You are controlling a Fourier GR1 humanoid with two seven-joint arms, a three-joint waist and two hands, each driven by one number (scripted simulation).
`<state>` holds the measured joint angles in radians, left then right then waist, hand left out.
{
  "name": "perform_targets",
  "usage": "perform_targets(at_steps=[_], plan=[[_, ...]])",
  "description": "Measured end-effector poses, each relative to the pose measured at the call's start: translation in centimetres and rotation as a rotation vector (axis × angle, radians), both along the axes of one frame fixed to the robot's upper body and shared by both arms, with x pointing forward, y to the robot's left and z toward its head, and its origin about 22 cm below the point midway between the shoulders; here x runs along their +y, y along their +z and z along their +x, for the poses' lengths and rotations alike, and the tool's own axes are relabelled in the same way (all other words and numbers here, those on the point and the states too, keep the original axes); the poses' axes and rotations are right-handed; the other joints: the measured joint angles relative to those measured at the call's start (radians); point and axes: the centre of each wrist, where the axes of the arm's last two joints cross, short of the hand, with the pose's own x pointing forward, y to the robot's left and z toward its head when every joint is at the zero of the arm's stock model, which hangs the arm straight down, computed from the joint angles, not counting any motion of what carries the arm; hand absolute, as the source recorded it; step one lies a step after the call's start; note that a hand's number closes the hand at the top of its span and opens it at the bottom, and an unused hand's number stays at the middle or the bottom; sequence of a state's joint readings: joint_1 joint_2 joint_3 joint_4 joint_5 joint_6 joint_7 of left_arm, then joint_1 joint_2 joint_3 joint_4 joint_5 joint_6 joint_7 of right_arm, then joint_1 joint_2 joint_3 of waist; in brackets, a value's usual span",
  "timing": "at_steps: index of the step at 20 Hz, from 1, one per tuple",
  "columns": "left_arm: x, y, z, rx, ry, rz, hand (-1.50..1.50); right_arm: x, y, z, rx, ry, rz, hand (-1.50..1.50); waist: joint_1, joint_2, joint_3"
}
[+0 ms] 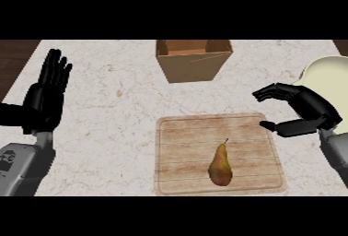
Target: Pick the pear from the cutting board and place it in the pot
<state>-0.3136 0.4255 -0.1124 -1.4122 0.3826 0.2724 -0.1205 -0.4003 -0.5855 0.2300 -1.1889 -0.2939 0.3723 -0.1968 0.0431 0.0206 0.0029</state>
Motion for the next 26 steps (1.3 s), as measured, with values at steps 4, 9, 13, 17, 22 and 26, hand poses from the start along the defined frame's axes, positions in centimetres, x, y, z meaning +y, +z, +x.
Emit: perform_targets(at_steps=[4, 9, 13, 17, 22, 26], plan=[[-1.4, 0.2, -0.1, 0.017, -0.037, -0.018, 0.0, -2.7, -0.9, 0.7, -0.017, 0.136, 0.009, -1.5, -0.004, -0.005, 0.001], [-1.9, 0.7, -0.1, 0.023, -0.039, -0.026, 0.0, -3.4, 0.8, 2.7, -0.038, 0.248, -0.121, -1.5, -0.009, -0.011, -0.001], [-1.9, 1.1, -0.3, 0.022, -0.041, -0.026, 0.0, -2.0, 2.5, 4.1, -0.014, 0.345, -0.283, -1.5, -0.01, -0.014, -0.002], [-2.1, 1.0, -0.4, 0.026, -0.028, -0.025, 0.0, 0.5, 3.9, 4.9, -0.001, 0.442, -0.404, -1.5, -0.021, -0.017, -0.002], [-1.8, 1.2, -0.5, 0.029, -0.021, -0.027, 0.0, 4.3, 4.2, 5.6, 0.035, 0.529, -0.493, -1.5, -0.029, -0.019, -0.003], [-1.6, 1.1, -1.2, 0.031, -0.018, -0.025, 0.0, 6.0, 3.5, 5.9, 0.081, 0.563, -0.543, -1.5, -0.031, -0.02, -0.003]])
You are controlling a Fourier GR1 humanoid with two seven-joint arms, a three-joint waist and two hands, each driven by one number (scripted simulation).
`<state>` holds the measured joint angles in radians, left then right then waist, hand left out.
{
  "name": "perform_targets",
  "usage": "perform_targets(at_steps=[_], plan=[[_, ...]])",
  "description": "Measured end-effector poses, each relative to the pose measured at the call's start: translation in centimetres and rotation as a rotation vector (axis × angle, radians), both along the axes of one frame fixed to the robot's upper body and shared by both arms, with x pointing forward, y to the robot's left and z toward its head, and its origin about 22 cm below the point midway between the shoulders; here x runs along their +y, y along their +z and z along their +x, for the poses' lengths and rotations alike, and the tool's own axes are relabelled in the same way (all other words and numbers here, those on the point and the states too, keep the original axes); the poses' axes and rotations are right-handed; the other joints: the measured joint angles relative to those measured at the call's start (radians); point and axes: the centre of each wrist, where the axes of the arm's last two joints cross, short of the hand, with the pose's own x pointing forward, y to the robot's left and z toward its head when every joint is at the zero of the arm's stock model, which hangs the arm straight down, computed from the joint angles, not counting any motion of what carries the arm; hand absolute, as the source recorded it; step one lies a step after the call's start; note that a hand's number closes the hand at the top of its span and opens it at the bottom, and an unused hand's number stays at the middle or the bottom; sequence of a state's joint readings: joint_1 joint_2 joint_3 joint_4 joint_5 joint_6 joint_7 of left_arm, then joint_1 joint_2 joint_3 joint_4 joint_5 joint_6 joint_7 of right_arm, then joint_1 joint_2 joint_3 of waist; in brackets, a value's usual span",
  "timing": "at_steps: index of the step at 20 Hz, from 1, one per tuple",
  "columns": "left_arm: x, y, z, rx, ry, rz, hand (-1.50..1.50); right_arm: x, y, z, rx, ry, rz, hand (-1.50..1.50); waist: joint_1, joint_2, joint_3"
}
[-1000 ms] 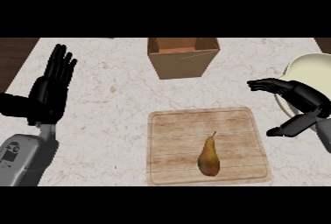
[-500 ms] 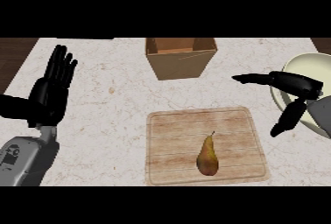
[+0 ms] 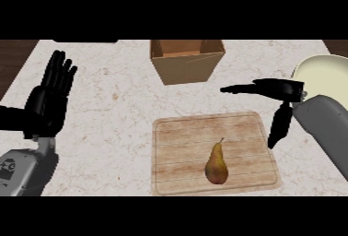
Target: Pick the pear from the cutting board and place it in the pot
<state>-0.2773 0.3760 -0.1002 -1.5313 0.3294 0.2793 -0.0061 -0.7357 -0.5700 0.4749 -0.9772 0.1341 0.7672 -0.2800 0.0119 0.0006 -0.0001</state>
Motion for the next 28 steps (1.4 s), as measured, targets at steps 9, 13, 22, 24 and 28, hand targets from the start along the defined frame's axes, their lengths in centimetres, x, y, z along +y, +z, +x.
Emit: perform_targets(at_steps=[9, 13, 22, 24, 28], plan=[[0.8, -0.5, 0.0, 0.002, 0.01, -0.007, 0.0, 3.1, -2.6, -1.8, 0.09, 0.065, -0.064, -1.5, -0.011, -0.001, 0.0], [0.0, -0.4, -0.4, 0.004, 0.009, -0.004, 0.0, 4.0, -3.5, -3.4, 0.084, 0.078, -0.034, -1.5, -0.012, -0.002, 0.0], [0.1, -0.1, -0.2, 0.005, 0.007, 0.003, 0.0, 5.3, -4.7, -4.8, 0.042, 0.078, -0.047, -1.5, -0.011, -0.001, 0.0], [0.2, 0.0, -0.3, 0.006, 0.008, 0.001, 0.0, 6.2, -4.8, -5.0, 0.034, 0.072, -0.076, -1.5, -0.01, -0.001, 0.0], [0.2, -0.3, -0.3, 0.004, 0.011, 0.0, 0.0, 6.9, -6.6, -5.4, 0.039, 0.061, -0.104, -1.5, -0.009, 0.0, 0.0]])
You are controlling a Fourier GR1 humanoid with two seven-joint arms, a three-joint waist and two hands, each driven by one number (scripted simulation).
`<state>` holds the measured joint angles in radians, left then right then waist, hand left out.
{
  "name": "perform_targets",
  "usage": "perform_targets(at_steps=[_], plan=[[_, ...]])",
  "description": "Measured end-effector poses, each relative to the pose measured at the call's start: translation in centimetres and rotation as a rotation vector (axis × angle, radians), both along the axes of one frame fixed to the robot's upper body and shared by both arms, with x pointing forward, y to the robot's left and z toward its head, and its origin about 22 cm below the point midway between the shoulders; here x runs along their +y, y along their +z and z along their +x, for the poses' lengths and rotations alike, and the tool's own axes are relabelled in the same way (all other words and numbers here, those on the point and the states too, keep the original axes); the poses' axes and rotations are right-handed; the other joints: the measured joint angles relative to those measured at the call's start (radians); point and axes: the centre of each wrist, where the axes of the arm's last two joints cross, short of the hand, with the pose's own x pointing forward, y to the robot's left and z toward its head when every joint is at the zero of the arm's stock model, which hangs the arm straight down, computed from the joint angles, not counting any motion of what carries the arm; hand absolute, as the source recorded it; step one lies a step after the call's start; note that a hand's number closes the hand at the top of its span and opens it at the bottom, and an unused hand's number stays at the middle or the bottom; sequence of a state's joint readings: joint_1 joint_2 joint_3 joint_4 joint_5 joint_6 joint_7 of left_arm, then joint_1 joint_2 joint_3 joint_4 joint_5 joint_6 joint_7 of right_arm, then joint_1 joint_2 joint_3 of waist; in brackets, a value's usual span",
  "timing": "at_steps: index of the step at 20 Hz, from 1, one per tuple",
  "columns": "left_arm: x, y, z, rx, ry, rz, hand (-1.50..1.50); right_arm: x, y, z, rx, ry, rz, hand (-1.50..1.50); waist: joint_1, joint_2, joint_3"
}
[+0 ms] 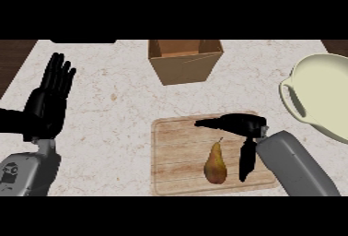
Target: Pick the pear from the cutting board and place it in the pot
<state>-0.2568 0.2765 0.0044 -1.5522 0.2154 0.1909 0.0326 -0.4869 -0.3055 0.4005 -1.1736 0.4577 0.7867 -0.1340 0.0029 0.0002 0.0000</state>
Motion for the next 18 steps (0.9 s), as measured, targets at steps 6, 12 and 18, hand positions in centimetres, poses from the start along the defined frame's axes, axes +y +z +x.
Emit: perform_targets(at_steps=[6, 12, 18], plan=[[0.2, 0.3, 0.1, -0.003, -0.001, -0.001, 0.0, 1.0, -1.8, -1.0, -0.009, -0.004, -0.002, -1.5, -0.004, -0.005, -0.004], [0.2, 0.3, 0.7, -0.002, -0.004, -0.003, 0.0, 1.5, -3.2, -1.2, -0.008, 0.014, 0.015, -1.5, -0.006, -0.01, -0.007], [0.6, 0.2, 0.4, -0.003, -0.002, 0.005, 0.0, 2.8, -3.4, -1.9, -0.069, 0.088, 0.093, 1.5, -0.004, -0.011, -0.007]])
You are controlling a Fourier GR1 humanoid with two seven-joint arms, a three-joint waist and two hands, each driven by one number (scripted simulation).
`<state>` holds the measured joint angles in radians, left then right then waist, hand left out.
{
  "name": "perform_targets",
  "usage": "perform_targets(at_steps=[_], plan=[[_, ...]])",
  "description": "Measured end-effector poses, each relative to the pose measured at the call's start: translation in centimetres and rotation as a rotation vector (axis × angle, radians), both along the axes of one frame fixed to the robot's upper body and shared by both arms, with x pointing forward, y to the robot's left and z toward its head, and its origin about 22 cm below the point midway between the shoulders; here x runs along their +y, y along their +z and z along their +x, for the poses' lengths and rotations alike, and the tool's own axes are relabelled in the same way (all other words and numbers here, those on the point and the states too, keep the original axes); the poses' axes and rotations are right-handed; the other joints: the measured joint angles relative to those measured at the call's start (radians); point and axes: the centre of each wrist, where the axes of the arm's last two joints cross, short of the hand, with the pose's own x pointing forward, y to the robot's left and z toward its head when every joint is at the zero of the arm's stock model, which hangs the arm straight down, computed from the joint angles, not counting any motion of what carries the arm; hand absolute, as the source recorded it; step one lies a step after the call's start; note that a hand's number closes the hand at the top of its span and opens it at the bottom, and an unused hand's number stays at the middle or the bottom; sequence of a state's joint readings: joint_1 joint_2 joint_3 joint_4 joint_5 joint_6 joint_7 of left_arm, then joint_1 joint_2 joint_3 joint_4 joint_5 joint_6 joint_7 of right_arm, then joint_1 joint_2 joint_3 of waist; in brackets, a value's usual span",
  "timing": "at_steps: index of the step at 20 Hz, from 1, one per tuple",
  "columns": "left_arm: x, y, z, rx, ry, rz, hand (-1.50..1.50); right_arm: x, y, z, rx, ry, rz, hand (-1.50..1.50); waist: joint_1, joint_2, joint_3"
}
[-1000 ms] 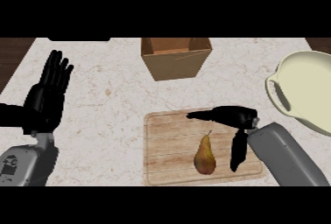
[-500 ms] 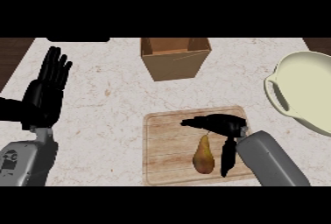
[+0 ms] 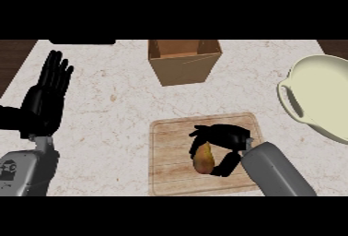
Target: Pick the pear from the cutting board and place it in the pot
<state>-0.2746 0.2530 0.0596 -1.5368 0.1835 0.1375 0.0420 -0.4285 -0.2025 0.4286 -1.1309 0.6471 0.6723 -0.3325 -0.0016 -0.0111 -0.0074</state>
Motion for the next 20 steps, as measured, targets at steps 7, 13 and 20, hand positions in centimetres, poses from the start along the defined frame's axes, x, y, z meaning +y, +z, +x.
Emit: perform_targets(at_steps=[7, 13, 20], plan=[[0.4, 0.5, -0.6, -0.001, 0.006, -0.003, 0.0, 2.0, -0.2, -1.2, -0.06, 0.037, 0.045, 1.5, 0.0, 0.001, 0.002], [0.2, -0.4, 0.2, 0.002, 0.005, -0.01, 0.0, 2.3, 1.0, -1.3, -0.15, -0.009, 0.048, 1.5, 0.001, 0.007, 0.006], [0.2, -0.3, -0.1, -0.009, -0.009, -0.005, 0.0, -2.2, 5.2, 4.1, -0.373, -0.54, -0.164, 1.5, 0.01, 0.024, 0.004]])
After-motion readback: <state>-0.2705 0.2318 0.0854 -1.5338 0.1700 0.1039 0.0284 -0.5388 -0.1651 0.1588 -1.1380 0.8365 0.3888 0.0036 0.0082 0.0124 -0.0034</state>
